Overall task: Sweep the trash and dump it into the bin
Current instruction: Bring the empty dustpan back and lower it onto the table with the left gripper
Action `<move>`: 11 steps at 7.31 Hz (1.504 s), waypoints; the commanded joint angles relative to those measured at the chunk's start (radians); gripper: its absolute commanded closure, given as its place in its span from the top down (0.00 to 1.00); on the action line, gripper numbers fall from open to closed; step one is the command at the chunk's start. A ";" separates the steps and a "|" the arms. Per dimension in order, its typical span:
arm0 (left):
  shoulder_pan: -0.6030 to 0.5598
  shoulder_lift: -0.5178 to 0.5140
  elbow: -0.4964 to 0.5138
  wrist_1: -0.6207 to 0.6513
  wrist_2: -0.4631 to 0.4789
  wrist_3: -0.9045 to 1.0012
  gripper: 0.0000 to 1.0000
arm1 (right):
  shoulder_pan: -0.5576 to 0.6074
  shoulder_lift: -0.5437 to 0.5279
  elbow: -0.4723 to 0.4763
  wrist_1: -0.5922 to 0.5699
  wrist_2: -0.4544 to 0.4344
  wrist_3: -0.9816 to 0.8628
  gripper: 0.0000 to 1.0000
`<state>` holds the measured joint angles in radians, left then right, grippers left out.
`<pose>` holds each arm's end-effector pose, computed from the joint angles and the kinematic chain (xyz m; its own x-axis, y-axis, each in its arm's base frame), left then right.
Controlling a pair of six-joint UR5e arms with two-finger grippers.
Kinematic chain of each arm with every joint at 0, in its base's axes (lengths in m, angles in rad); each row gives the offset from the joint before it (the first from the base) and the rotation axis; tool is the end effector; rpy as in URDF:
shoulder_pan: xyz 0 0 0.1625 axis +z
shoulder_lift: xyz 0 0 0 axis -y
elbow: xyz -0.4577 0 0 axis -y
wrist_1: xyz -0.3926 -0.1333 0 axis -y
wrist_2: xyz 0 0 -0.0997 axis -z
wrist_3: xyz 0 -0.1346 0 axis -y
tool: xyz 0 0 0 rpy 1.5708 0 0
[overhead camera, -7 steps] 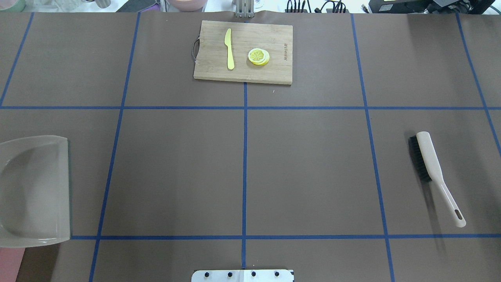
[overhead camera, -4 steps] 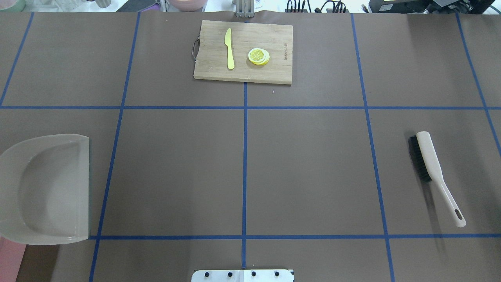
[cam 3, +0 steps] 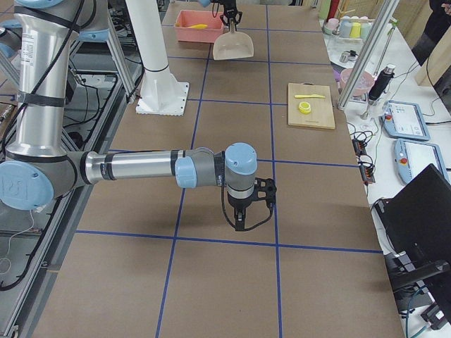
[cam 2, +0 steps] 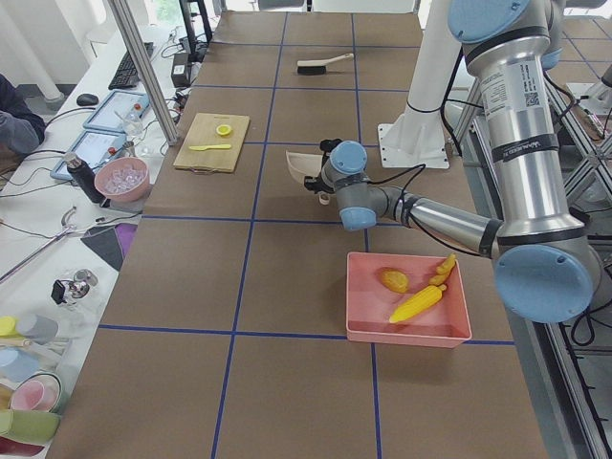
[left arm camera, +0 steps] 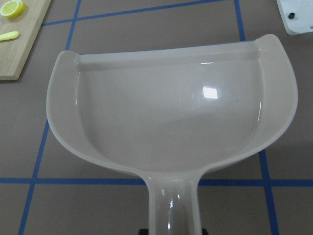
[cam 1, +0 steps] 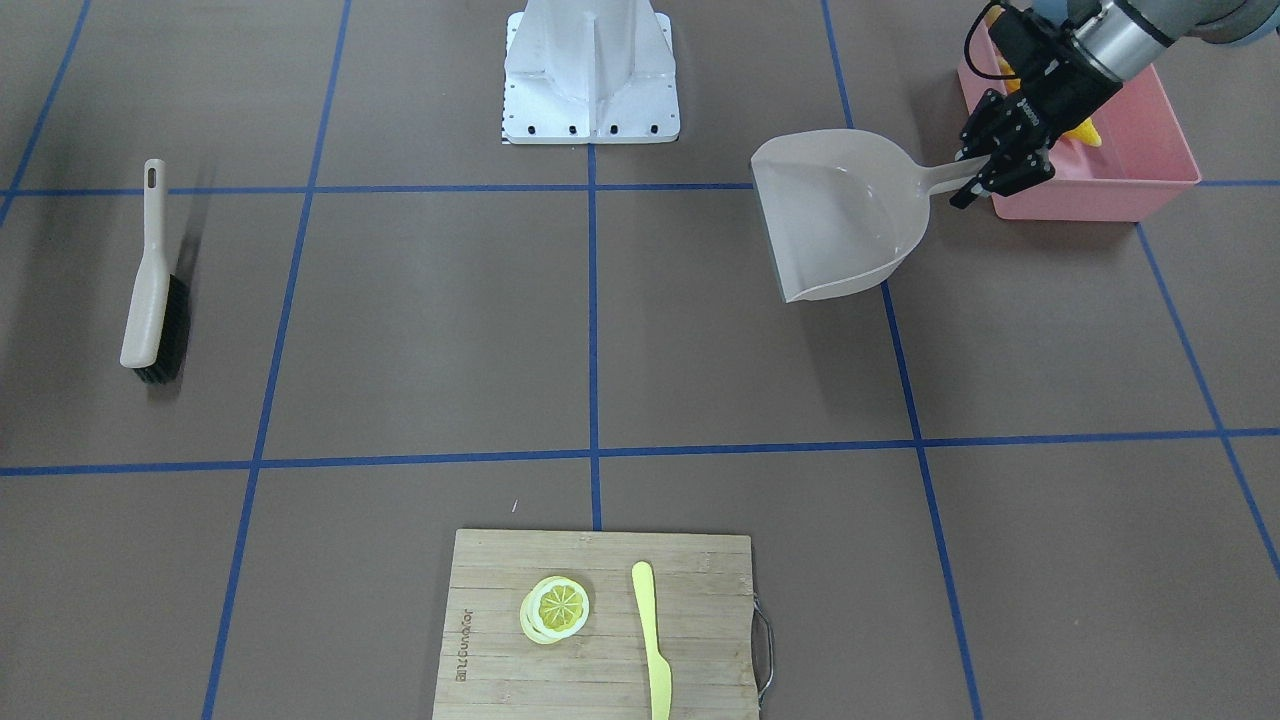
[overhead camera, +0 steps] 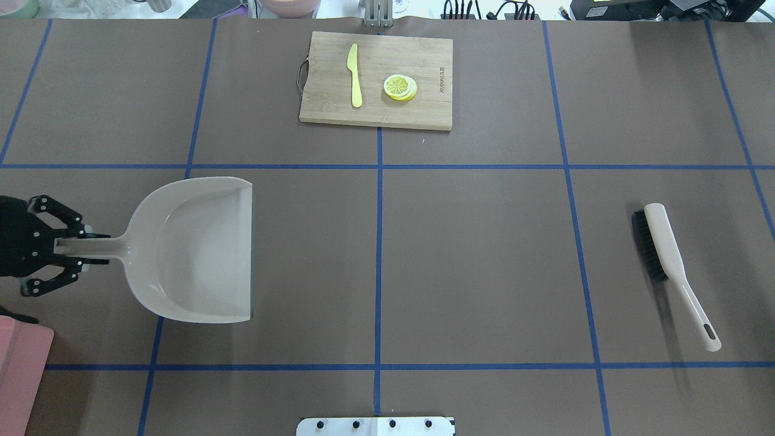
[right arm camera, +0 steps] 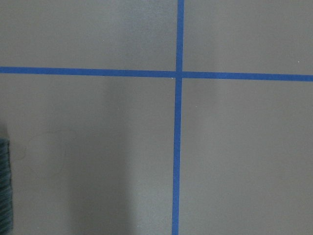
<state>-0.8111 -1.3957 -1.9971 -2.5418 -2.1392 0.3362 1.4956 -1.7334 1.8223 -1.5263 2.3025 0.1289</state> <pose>0.2597 -0.3618 0.4607 0.1703 0.9759 0.1365 -0.3087 -0.0787 0.9479 0.0110 -0.4311 0.6653 0.7387 -0.0163 0.6738 -0.0207 0.9987 0.0468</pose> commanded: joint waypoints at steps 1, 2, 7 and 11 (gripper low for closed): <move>0.001 -0.226 0.148 0.064 -0.017 0.003 0.00 | 0.000 0.000 0.000 0.000 0.000 0.000 1.00; -0.008 -0.296 0.202 0.118 -0.094 0.009 0.00 | 0.000 -0.002 -0.001 0.000 0.000 0.000 1.00; 0.024 -0.498 0.358 0.229 -0.125 0.070 0.00 | 0.000 0.000 -0.002 0.000 0.000 -0.002 1.00; 0.073 -0.500 0.351 0.213 -0.120 0.102 0.00 | -0.002 0.000 -0.002 0.000 0.000 -0.002 1.00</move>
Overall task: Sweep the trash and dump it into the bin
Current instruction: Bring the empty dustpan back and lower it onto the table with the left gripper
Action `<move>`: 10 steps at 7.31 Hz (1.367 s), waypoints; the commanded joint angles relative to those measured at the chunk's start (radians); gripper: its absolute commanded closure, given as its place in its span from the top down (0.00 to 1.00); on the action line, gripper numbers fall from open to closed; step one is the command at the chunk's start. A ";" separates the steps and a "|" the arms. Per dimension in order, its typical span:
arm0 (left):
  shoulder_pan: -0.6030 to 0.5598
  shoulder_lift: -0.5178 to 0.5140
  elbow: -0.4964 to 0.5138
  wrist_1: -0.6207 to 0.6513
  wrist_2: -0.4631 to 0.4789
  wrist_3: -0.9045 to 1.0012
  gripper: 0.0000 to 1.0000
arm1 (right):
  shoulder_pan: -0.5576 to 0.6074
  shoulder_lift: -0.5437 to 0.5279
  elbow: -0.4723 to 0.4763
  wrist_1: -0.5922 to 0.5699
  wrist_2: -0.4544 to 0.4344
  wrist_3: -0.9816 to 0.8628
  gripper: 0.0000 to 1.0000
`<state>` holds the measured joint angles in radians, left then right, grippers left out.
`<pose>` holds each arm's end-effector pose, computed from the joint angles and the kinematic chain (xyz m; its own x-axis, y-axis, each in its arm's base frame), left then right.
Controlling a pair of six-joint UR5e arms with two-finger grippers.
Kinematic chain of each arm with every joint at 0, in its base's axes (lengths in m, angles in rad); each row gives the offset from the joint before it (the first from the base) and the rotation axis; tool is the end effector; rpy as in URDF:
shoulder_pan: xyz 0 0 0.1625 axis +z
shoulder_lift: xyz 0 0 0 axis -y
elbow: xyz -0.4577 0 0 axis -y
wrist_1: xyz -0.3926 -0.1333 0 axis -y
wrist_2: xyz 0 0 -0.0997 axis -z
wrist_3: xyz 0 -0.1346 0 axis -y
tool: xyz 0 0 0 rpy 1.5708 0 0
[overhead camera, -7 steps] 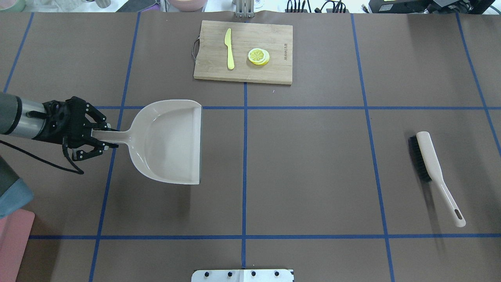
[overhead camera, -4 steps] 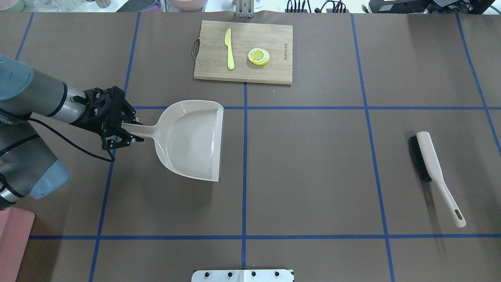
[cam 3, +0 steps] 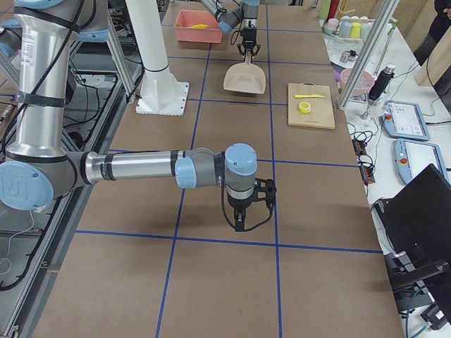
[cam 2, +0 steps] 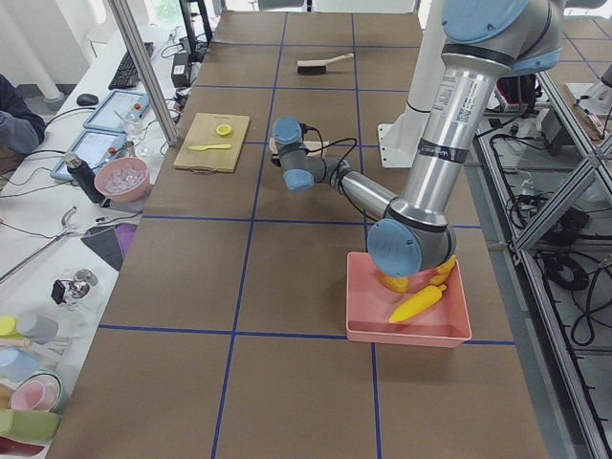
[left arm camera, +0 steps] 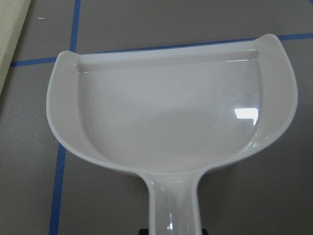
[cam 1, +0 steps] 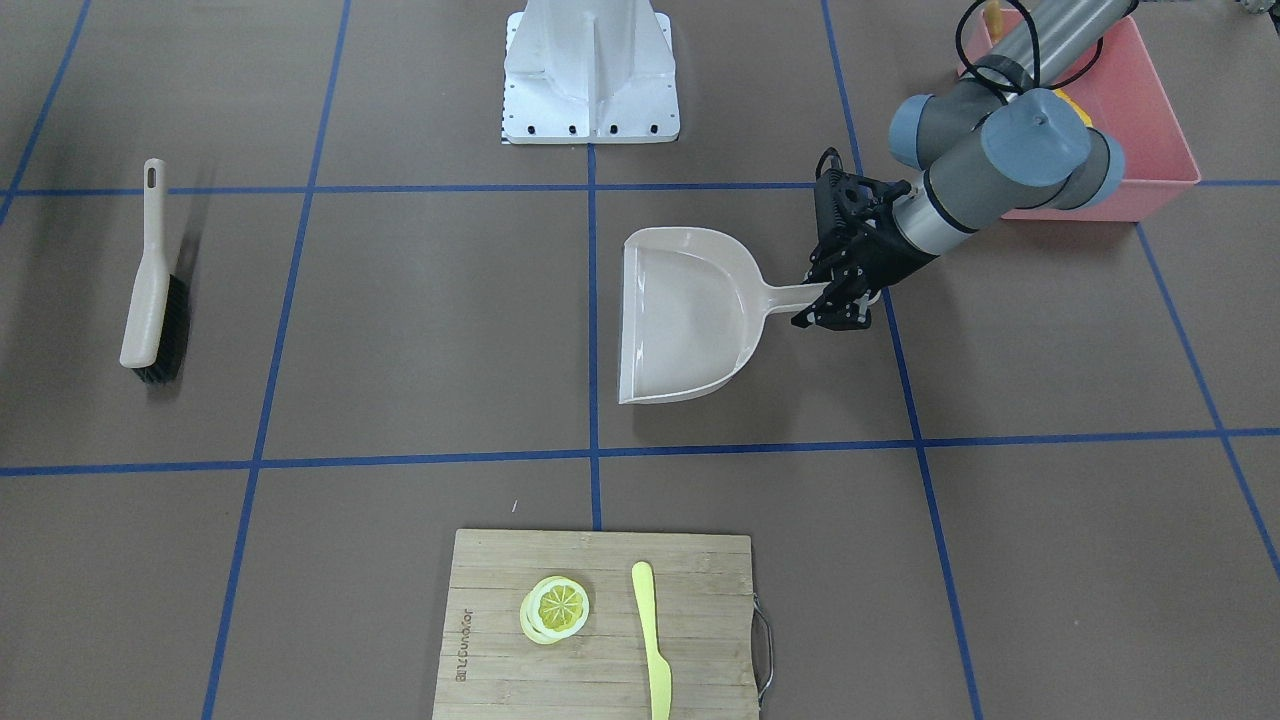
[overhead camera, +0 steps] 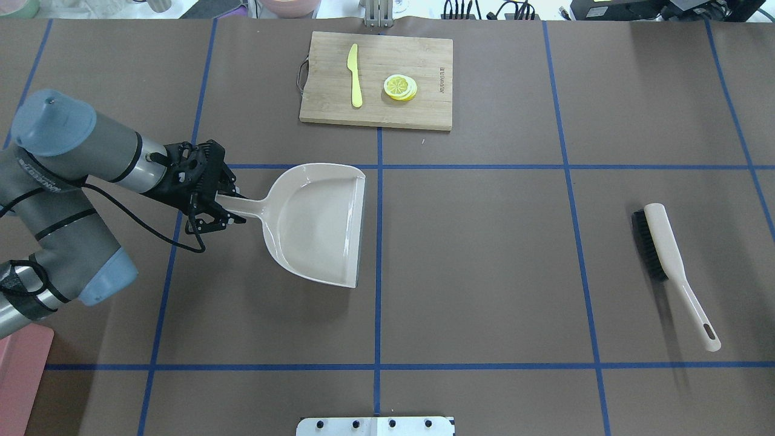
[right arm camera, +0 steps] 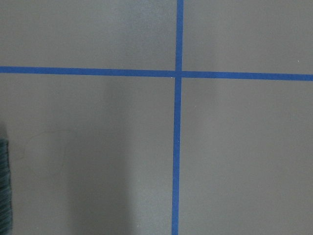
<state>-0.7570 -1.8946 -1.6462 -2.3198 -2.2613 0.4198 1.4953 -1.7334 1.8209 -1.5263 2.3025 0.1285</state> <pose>0.4346 -0.4761 0.3954 -0.0236 0.9908 0.1332 -0.3159 -0.1338 0.9393 0.0109 -0.4311 0.6660 0.7388 -0.0159 0.6737 -0.0201 0.9988 0.0457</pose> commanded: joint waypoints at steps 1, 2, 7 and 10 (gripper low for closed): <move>0.025 0.000 0.008 -0.012 0.003 0.017 0.00 | 0.000 0.000 0.000 0.000 0.000 -0.001 1.00; 0.030 0.000 0.011 -0.012 0.017 0.016 0.00 | 0.000 0.000 0.000 0.000 0.000 -0.001 1.00; 0.041 0.002 0.032 -0.039 0.045 -0.019 0.32 | -0.001 0.000 -0.002 0.000 0.000 -0.001 1.00; 0.041 0.012 0.032 -0.079 0.042 -0.021 0.98 | 0.000 0.000 -0.002 0.000 0.000 -0.001 1.00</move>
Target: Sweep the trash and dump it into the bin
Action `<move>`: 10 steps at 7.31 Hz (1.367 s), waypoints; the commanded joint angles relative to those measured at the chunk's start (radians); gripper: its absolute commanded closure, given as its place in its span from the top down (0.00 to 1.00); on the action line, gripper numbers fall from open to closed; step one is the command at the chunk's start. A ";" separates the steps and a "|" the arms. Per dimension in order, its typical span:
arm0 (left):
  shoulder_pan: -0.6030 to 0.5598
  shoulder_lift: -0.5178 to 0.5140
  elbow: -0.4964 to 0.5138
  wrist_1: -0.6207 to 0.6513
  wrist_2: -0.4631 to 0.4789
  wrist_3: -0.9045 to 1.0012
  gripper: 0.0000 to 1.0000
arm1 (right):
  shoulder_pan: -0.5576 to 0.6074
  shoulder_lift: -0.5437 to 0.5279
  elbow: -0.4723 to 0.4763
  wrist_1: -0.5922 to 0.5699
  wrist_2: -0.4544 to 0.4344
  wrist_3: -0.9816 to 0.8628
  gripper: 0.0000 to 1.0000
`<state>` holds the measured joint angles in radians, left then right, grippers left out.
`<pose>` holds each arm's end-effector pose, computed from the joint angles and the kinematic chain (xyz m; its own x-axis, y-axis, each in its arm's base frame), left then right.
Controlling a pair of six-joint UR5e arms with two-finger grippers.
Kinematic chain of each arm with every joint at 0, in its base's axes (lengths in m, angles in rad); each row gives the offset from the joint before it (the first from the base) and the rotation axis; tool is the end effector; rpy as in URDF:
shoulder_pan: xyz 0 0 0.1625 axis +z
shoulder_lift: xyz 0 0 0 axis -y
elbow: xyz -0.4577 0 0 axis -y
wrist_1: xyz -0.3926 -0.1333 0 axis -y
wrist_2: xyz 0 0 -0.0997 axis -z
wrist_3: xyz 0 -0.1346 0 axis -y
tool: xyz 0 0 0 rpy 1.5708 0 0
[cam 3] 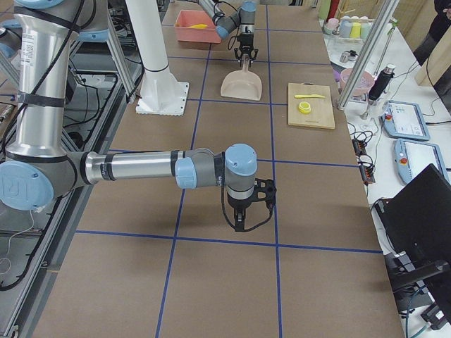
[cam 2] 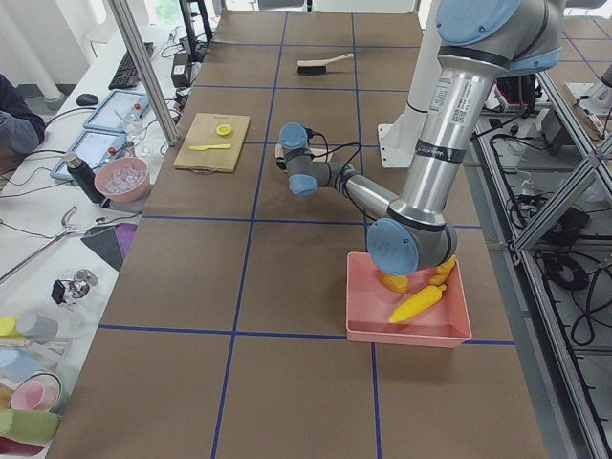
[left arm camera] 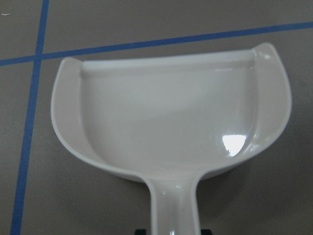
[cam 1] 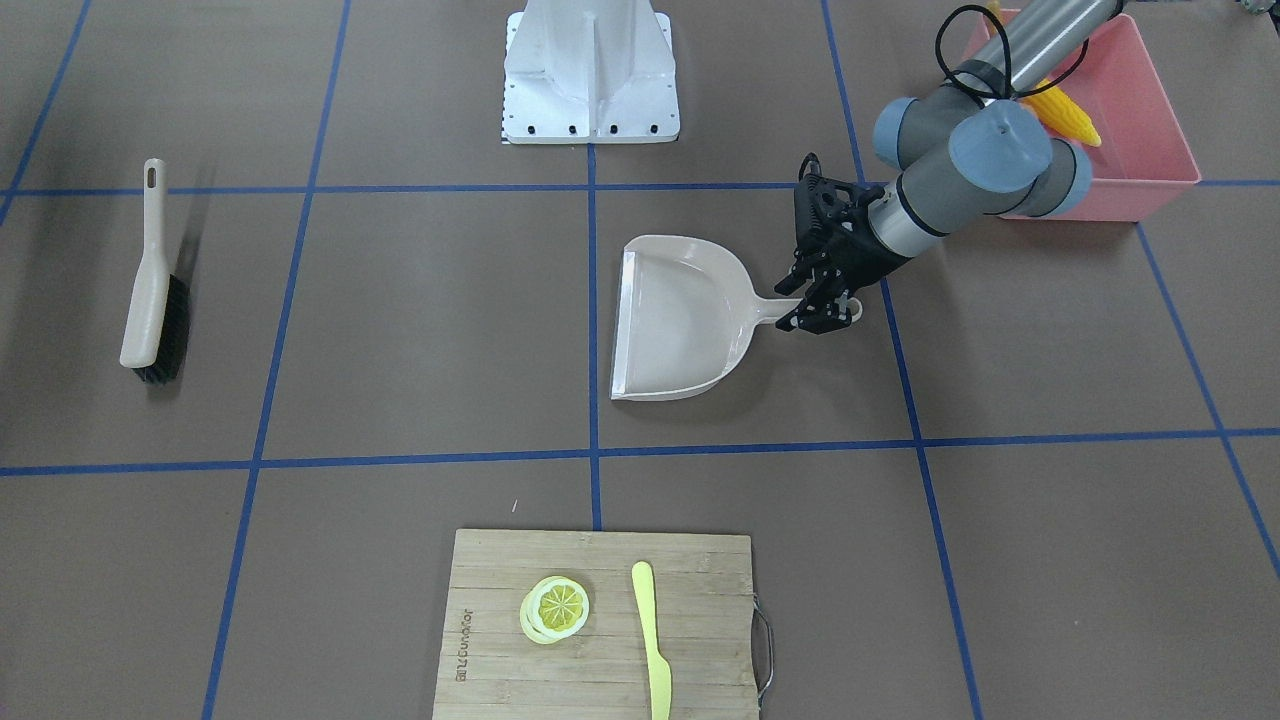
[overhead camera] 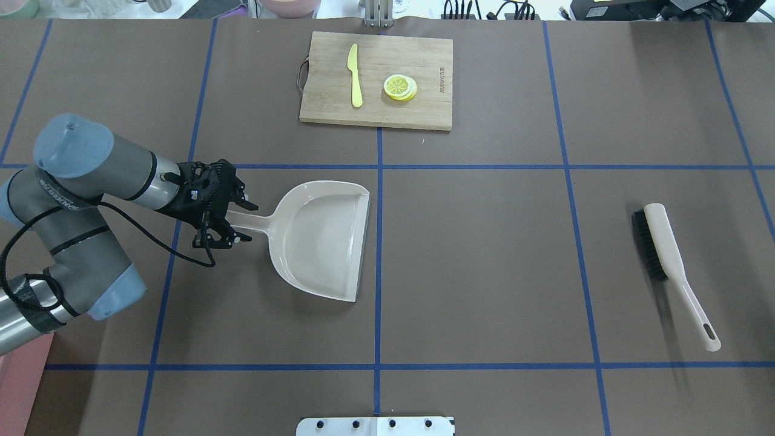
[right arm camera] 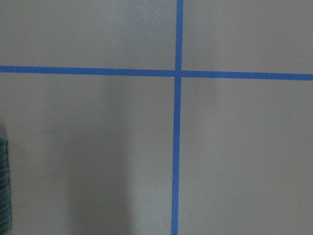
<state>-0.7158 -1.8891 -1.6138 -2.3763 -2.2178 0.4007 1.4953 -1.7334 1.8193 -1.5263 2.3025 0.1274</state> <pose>0.4551 -0.4649 0.4090 -0.0187 0.9899 0.1405 -0.3142 -0.1392 0.9391 0.0109 -0.4310 0.6668 0.7389 -0.0160 0.6736 -0.0193 0.9988 0.0448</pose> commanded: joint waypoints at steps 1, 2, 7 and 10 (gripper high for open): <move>-0.002 0.008 0.000 -0.049 -0.003 0.000 0.99 | 0.000 0.000 0.000 0.000 0.000 0.000 1.00; -0.008 0.039 -0.017 -0.085 -0.011 0.000 0.99 | 0.000 0.000 0.000 0.000 0.000 0.001 1.00; -0.339 0.462 -0.323 0.043 -0.017 -0.002 0.99 | 0.000 0.000 0.000 0.000 0.002 0.001 1.00; -0.574 0.661 -0.318 0.166 -0.058 -0.281 0.99 | 0.000 -0.003 0.002 -0.002 0.002 0.001 1.00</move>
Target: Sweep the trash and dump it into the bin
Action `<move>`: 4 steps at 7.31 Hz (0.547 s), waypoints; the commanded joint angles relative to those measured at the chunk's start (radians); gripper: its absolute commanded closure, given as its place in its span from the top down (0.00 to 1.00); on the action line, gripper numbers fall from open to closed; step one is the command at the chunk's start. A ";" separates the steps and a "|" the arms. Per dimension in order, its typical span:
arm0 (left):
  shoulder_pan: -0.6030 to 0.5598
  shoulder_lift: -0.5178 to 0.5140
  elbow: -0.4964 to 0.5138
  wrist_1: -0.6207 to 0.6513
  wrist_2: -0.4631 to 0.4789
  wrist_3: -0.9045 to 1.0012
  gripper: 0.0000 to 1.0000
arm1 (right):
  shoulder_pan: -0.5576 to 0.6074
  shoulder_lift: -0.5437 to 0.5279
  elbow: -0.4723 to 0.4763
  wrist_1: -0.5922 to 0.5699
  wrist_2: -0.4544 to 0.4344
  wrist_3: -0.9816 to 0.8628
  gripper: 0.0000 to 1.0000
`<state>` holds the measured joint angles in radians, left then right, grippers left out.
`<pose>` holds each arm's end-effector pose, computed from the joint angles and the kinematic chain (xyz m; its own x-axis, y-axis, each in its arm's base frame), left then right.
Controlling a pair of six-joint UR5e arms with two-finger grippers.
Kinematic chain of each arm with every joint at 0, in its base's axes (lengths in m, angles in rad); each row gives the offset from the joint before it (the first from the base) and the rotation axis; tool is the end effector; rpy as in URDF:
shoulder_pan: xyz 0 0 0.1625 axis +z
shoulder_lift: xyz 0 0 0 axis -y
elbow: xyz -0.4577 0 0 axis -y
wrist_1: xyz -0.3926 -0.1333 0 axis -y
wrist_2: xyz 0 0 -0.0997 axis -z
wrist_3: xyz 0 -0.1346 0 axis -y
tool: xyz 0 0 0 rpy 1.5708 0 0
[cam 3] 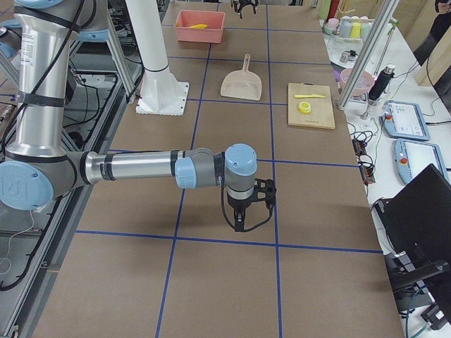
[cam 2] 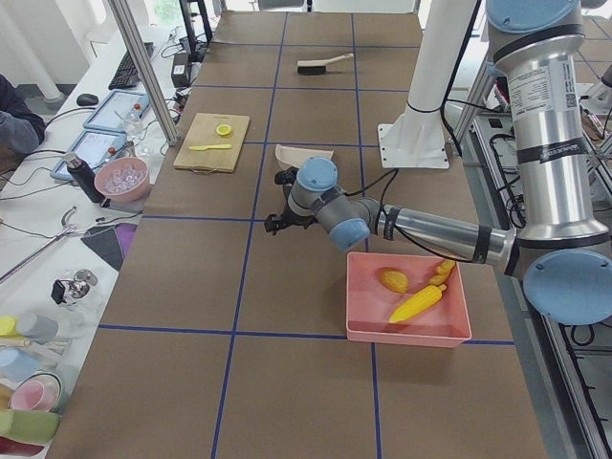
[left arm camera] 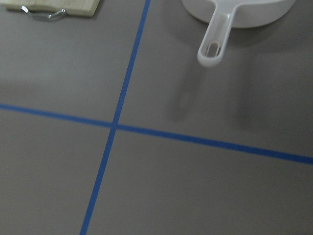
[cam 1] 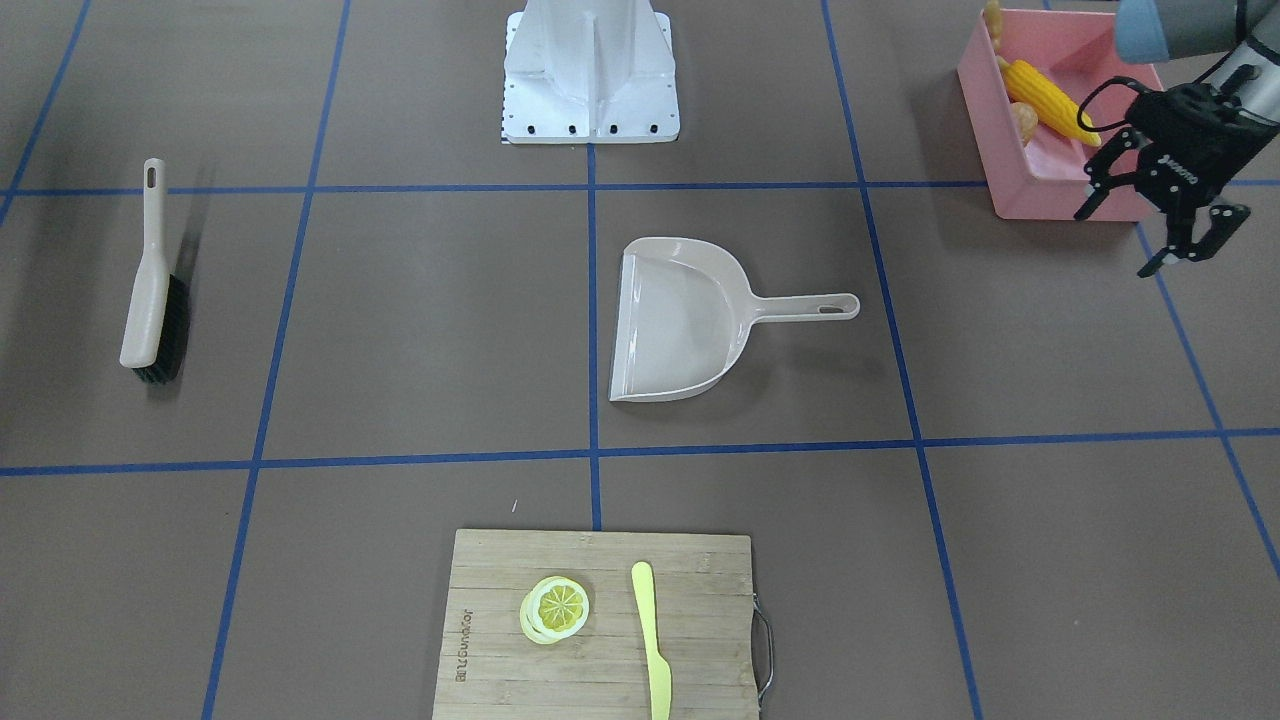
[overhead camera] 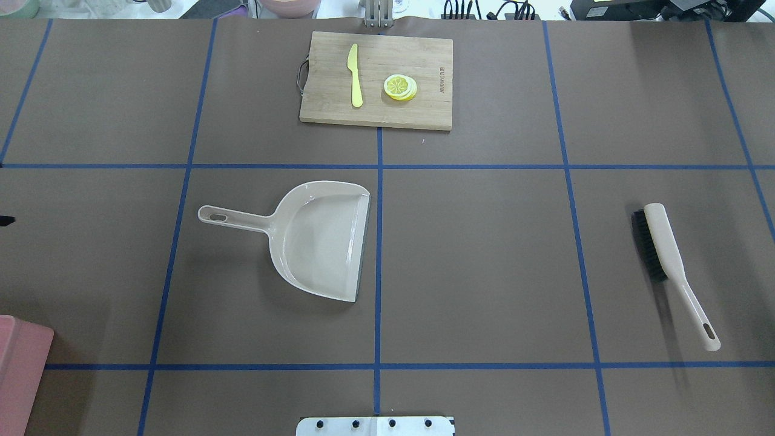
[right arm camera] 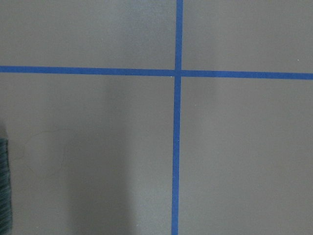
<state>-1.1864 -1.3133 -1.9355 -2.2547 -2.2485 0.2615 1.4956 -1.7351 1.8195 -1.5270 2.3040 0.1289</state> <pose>0.1116 -0.4063 0.5659 0.4679 0.8500 -0.2420 -0.3982 0.4472 0.8009 0.0109 -0.4300 0.6674 0.7380 -0.0128 0.6747 -0.0205 0.9989 0.0415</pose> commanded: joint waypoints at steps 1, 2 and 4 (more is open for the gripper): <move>-0.178 0.151 0.015 0.085 -0.028 -0.149 0.99 | 0.000 0.000 0.001 -0.001 0.000 0.000 1.00; -0.258 0.185 0.062 0.116 -0.023 -0.146 0.99 | 0.000 0.000 0.001 -0.001 0.000 0.000 1.00; -0.356 0.245 0.069 0.132 -0.026 -0.163 0.99 | 0.000 0.000 0.001 0.001 0.000 0.000 1.00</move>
<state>-1.4779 -1.1097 -1.8655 -2.1379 -2.2727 0.1131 1.4956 -1.7351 1.8208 -1.5276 2.3040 0.1288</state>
